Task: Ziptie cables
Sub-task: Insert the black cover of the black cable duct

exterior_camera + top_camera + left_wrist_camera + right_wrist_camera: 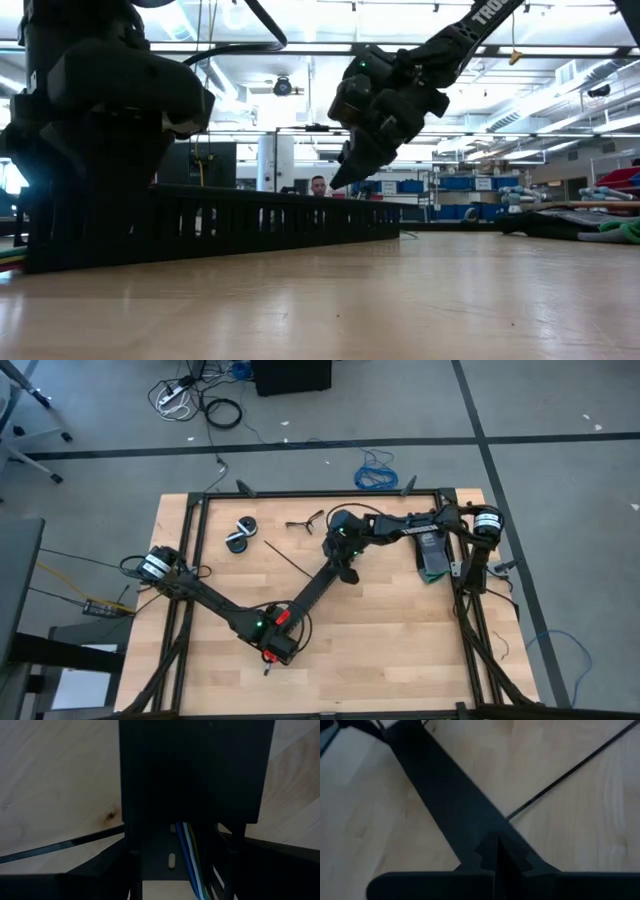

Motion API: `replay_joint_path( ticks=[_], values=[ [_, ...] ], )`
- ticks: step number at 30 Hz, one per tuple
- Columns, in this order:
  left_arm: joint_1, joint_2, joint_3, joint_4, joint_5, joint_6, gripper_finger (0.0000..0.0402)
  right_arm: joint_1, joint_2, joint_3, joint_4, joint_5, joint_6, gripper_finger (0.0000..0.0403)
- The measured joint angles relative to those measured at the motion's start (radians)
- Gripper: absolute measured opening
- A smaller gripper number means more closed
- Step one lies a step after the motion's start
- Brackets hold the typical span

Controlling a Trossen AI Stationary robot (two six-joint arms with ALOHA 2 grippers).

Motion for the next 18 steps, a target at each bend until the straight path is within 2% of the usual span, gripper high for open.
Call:
replay_joint_path(
  ticks=[3,6,12,18],
  values=[
    [0.000,0.000,0.000,0.001,0.001,0.000,0.0245,0.012,0.007,-0.003,-0.017,0.004,-0.021,0.0000],
    [0.000,0.000,0.000,0.001,0.014,0.001,0.0245,0.039,0.069,-0.003,0.034,-0.001,-0.017,0.0000],
    [0.006,0.000,0.000,0.001,0.062,0.018,0.0245,0.097,0.194,0.022,0.170,-0.042,0.097,0.0000],
    [0.006,0.000,-0.001,0.006,0.056,0.026,0.0245,0.127,0.197,0.018,0.254,-0.035,0.152,0.0000]
  ],
)
